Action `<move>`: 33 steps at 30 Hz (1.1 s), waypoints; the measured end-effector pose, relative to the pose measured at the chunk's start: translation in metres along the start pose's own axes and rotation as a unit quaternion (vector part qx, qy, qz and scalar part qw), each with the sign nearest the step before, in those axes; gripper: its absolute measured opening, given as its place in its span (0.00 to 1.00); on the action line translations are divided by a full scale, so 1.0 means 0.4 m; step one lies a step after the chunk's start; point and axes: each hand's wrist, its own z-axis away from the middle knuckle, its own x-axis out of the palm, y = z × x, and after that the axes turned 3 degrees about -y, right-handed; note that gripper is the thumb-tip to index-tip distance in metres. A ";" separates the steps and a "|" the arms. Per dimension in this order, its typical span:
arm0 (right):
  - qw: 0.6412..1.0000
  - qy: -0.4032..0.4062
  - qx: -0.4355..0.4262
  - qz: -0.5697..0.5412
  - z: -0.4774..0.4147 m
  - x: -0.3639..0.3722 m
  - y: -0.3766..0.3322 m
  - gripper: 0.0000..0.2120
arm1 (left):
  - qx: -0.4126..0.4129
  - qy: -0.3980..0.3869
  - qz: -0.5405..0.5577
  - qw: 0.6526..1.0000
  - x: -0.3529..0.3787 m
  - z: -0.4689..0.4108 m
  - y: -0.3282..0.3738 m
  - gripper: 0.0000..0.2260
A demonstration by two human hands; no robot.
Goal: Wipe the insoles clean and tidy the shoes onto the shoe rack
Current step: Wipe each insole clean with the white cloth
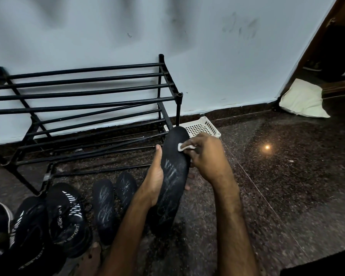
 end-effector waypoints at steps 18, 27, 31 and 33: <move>0.998 0.064 0.024 -0.002 -0.005 -0.019 -0.004 0.09 | 0.000 0.005 -0.057 0.998 0.005 0.003 -0.007 0.36; 1.000 0.020 0.013 -0.013 0.002 0.004 -0.014 0.07 | 0.009 0.031 -0.050 0.998 0.009 0.003 -0.004 0.35; 0.986 0.049 0.119 -0.107 0.022 -0.003 0.043 0.06 | 0.004 0.024 -0.042 0.999 -0.004 -0.004 -0.014 0.39; 0.974 -0.001 0.126 -0.188 0.031 0.004 0.057 0.05 | 0.004 0.015 -0.040 0.999 -0.007 -0.006 -0.019 0.39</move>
